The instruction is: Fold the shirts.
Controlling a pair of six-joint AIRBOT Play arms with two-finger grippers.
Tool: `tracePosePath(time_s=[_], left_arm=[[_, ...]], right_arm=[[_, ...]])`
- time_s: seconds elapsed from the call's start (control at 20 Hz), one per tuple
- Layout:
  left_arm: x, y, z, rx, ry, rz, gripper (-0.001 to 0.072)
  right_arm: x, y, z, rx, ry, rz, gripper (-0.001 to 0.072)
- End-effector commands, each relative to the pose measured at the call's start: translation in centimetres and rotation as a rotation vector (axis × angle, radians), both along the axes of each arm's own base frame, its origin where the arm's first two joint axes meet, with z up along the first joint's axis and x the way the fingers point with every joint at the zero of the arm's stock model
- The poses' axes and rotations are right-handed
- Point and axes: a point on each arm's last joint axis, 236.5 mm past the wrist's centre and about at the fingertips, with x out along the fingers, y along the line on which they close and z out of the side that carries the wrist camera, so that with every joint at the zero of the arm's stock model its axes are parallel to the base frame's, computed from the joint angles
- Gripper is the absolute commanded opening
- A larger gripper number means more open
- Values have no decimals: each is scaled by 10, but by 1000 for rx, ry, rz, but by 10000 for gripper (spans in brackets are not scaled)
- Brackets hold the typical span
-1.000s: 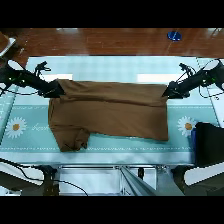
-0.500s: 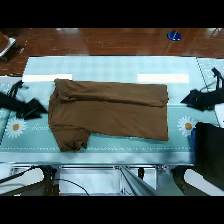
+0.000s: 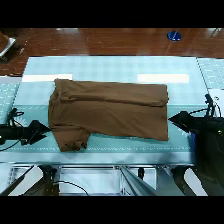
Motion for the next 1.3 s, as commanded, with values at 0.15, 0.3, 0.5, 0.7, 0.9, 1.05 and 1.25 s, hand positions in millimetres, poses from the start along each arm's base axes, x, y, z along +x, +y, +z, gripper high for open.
tracePosePath(time_s=[0.15, 0.3, 0.5, 0.7, 0.9, 1.05, 1.25], left_arm=[[4, -32, -29, -19, -31, -1, 509], [5, -42, -36, -14, -30, -51, 468], [4, -47, -33, -28, -25, -79, 16], [5, -47, -32, -29, -29, -81, 16], [5, -47, -32, -31, -28, -82, 16], [4, -47, -32, -32, -27, -82, 16], [5, -47, -32, -32, -27, -82, 16]], right_arm=[[-4, 5, -2, 19, -2, -3, 413], [2, -11, -4, -34, -16, -39, 413], [-36, -58, -27, -151, 164, -114, 413], [-70, -25, -43, -31, 297, -97, 413], [-75, -11, -49, 7, 298, -75, 413], [-75, 1, -50, -8, 296, -7, 413], [-68, 6, -55, -18, 293, -9, 413]])
